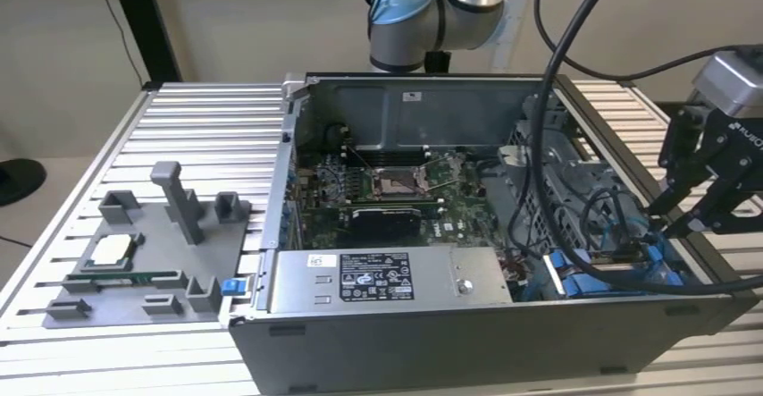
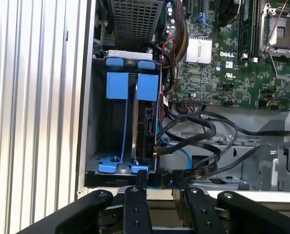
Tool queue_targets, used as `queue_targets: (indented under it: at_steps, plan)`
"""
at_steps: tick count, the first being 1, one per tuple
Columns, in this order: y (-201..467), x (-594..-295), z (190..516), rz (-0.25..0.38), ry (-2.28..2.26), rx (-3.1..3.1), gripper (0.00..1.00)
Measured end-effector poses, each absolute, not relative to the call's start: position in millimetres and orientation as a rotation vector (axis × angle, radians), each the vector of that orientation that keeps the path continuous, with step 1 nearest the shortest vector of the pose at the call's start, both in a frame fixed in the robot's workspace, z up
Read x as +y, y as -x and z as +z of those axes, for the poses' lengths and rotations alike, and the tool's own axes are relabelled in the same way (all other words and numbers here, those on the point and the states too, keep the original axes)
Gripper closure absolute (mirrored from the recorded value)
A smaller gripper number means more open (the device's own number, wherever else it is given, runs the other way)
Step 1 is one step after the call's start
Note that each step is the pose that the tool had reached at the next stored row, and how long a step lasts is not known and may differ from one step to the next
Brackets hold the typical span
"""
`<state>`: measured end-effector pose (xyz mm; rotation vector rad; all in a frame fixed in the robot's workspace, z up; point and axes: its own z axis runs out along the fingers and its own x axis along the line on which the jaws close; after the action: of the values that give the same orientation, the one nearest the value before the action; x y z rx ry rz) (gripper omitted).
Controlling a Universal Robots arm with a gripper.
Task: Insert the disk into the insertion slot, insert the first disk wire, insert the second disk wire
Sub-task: 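Insert the second disk wire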
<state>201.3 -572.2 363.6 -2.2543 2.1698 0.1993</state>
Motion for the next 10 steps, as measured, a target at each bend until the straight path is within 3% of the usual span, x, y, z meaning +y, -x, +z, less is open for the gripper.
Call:
queue_targets:
  at_steps: [10]
  plan:
    - [-202.6, -570.8, 361.6, 0.201, 2.270, 2.158, 0.00]
